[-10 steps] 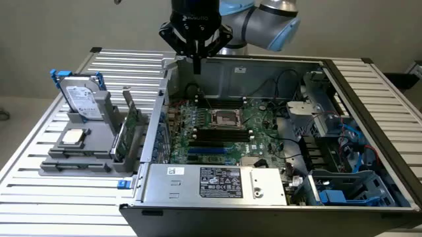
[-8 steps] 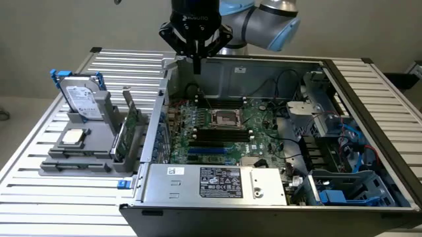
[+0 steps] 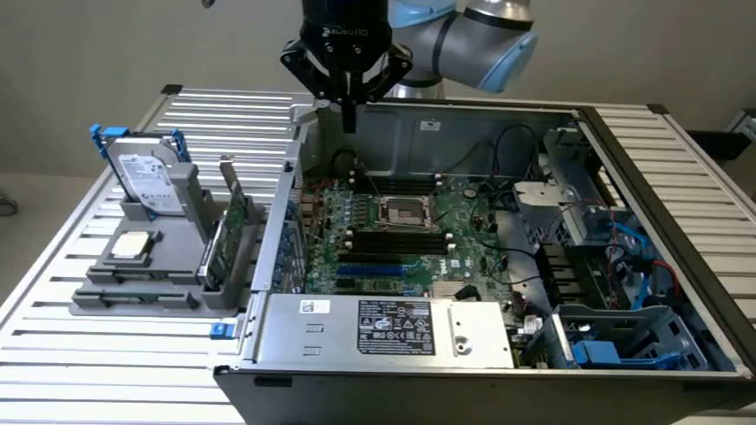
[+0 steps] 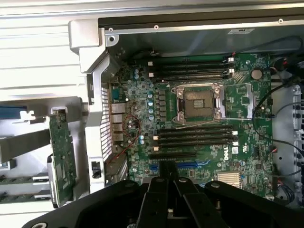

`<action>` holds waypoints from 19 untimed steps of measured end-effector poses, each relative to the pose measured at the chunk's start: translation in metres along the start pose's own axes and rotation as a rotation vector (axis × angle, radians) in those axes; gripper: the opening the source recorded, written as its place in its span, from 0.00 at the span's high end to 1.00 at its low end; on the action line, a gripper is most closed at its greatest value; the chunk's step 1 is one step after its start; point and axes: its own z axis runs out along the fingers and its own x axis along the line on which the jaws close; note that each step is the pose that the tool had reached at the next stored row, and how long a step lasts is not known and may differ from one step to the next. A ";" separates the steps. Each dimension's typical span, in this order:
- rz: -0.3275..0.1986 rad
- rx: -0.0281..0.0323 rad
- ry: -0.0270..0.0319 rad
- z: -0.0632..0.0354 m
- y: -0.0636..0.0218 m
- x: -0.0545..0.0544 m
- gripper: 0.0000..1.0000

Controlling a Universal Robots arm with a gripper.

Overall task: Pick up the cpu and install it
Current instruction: 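Reach for the cpu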

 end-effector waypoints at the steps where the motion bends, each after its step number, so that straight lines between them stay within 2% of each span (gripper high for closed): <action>1: 0.000 -0.0002 -0.0001 0.0002 -0.0003 0.004 0.90; 19: 0.000 -0.0001 0.0012 0.0016 -0.0063 0.086 0.90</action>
